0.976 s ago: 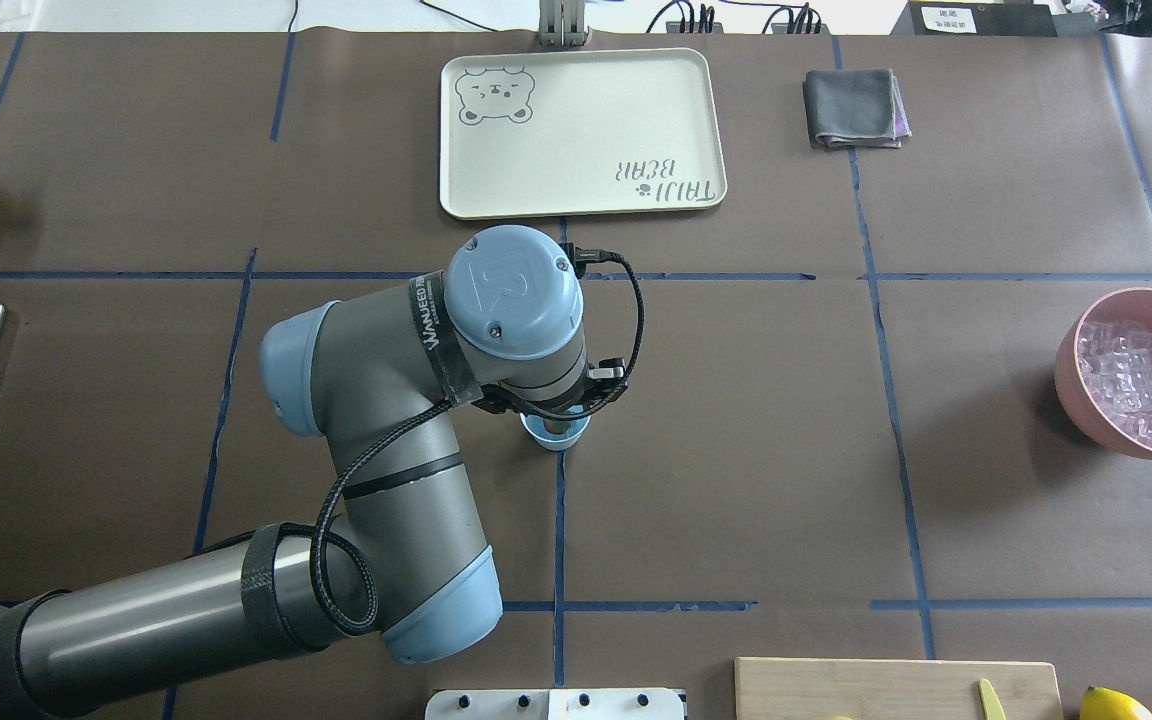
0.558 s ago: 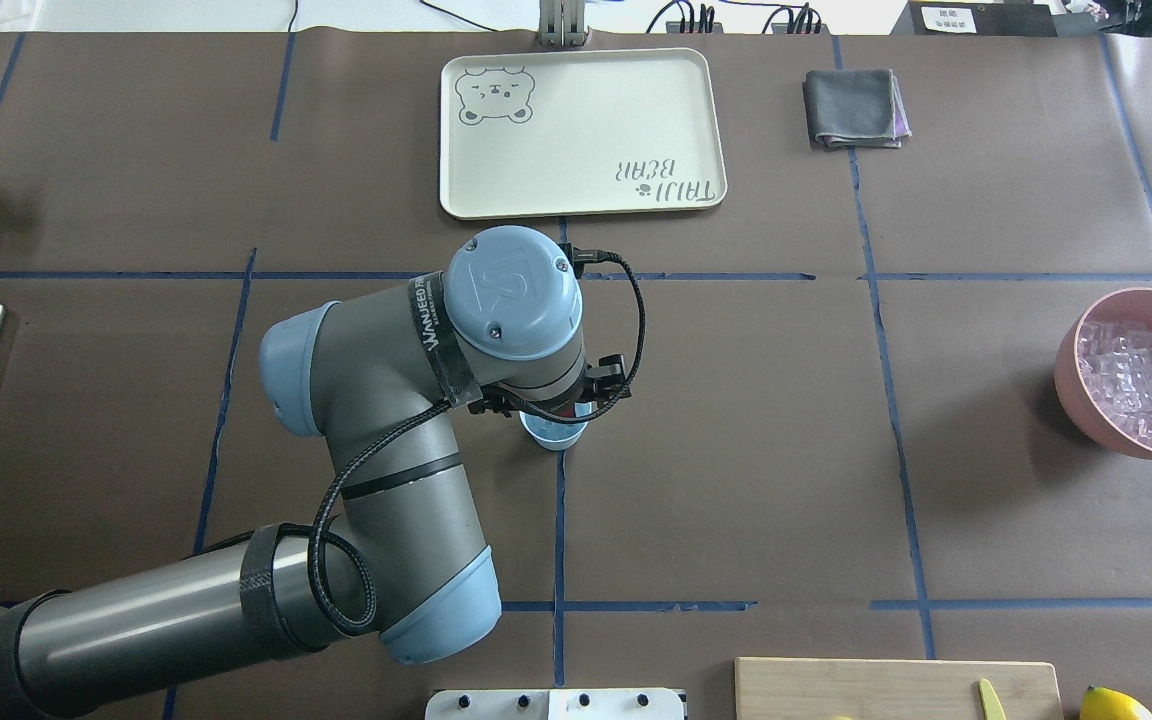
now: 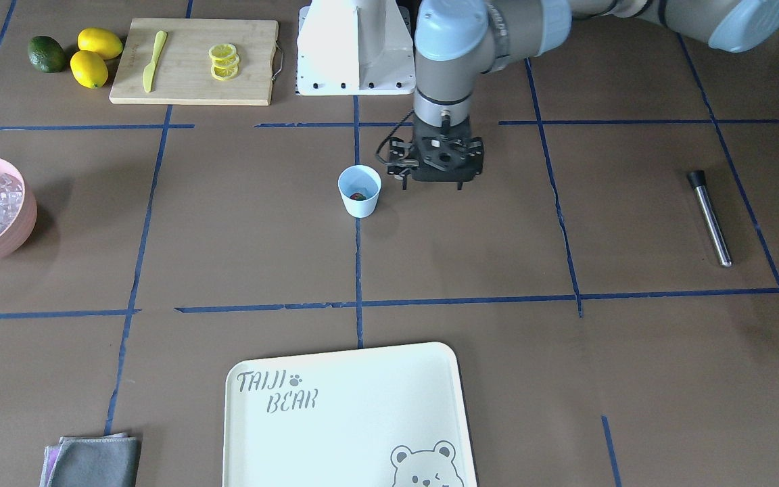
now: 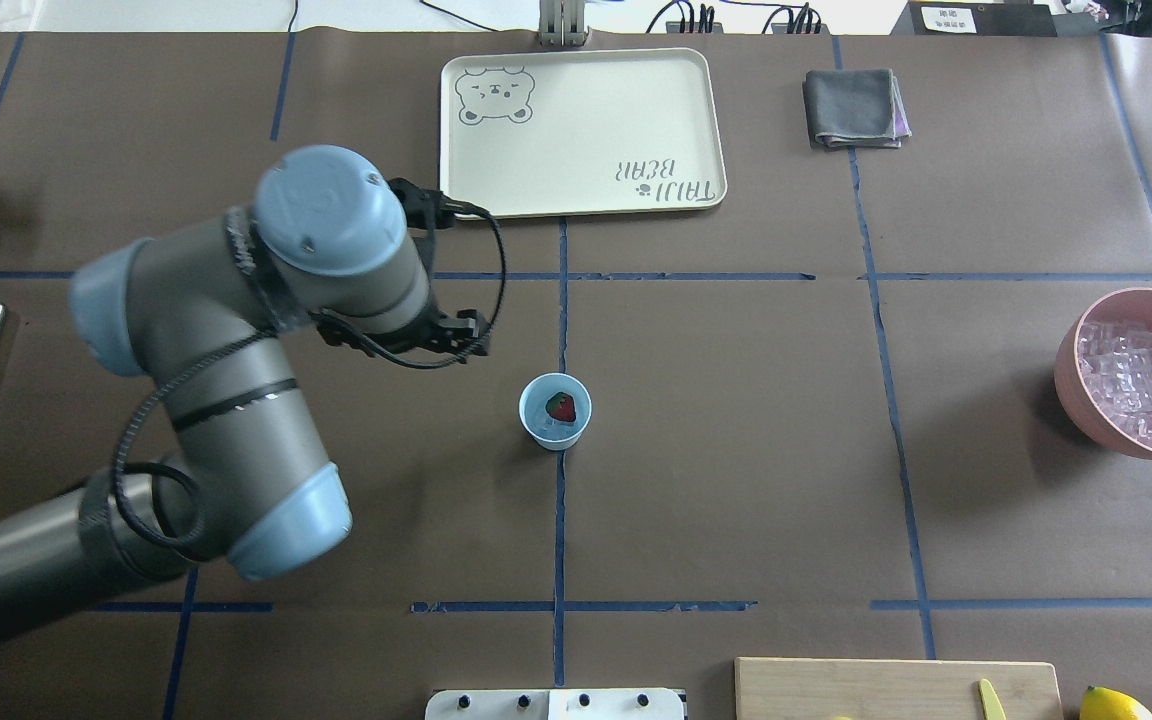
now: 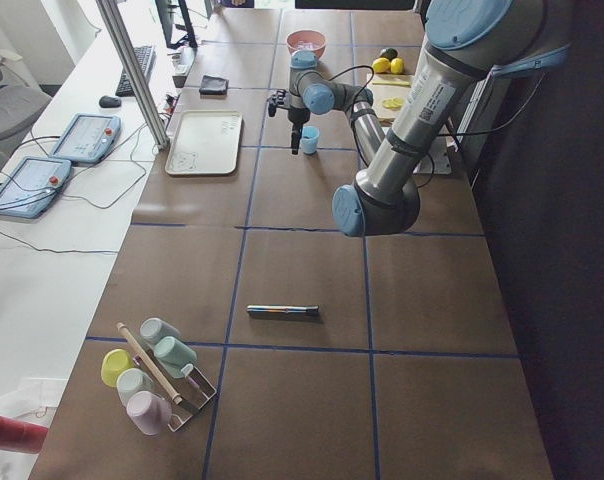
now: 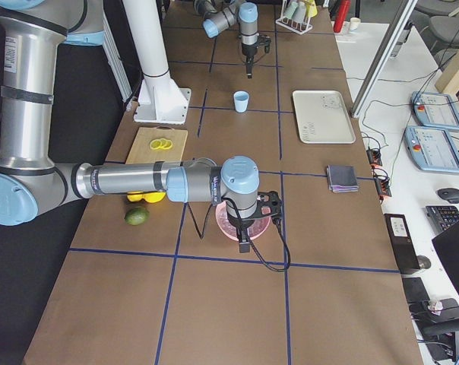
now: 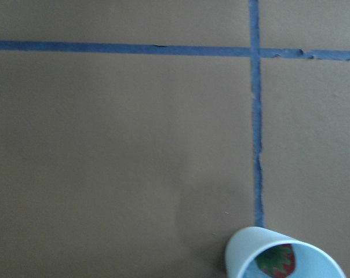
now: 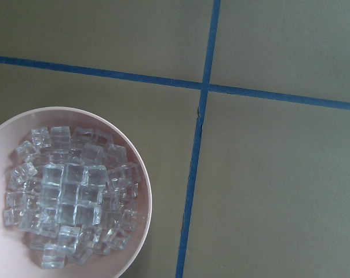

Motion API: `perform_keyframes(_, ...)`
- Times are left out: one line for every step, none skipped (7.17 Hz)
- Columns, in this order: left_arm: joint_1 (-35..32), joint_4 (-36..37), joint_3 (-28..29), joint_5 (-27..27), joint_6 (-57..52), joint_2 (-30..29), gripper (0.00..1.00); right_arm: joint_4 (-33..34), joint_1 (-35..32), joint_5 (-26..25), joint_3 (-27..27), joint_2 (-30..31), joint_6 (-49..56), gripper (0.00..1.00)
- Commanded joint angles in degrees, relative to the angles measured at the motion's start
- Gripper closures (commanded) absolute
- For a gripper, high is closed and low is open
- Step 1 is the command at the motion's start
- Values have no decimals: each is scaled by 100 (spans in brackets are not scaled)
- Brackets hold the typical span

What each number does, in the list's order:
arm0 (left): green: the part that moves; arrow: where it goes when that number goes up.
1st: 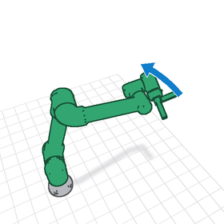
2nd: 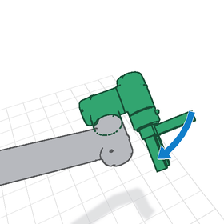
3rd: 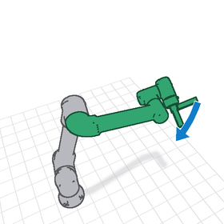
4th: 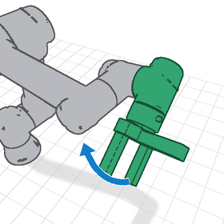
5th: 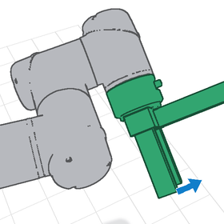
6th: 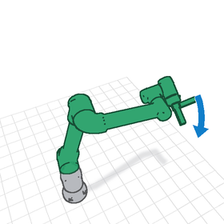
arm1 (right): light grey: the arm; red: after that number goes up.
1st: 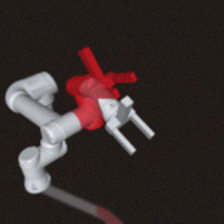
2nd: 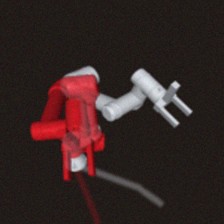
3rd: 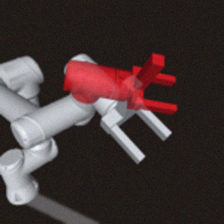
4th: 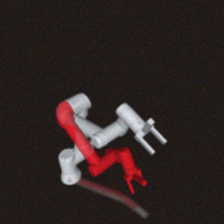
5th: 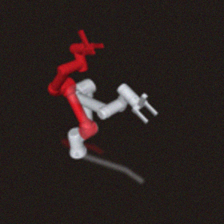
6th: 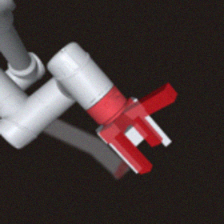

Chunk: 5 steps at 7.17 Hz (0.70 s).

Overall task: Mash ice and strawberries in cup
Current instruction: 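Withdraw the left arm from the cup toward the steel muddler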

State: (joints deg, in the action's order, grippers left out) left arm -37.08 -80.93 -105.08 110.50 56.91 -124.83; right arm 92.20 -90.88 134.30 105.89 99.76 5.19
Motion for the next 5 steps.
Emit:
perform_keyframes(-1339, -20, -285, 980, -1982, 991, 0, 0, 0, 0, -7, 0, 0, 1)
perform_keyframes(-1911, -72, -416, 1296, -2705, 1517, 0, 0, 0, -9, -7, 0, 9, 1)
perform_keyframes(-2700, -90, -513, 1847, -3216, 1932, 0, -9, 0, -9, -7, 0, 0, 1)
perform_keyframes(-3430, -99, -461, 2357, -3839, 2414, 0, -9, 0, -9, -7, 0, 9, 1)
perform_keyframes(-3907, -73, -374, 2519, -4768, 2793, 0, -9, 0, -9, 2, 0, 17, 1)
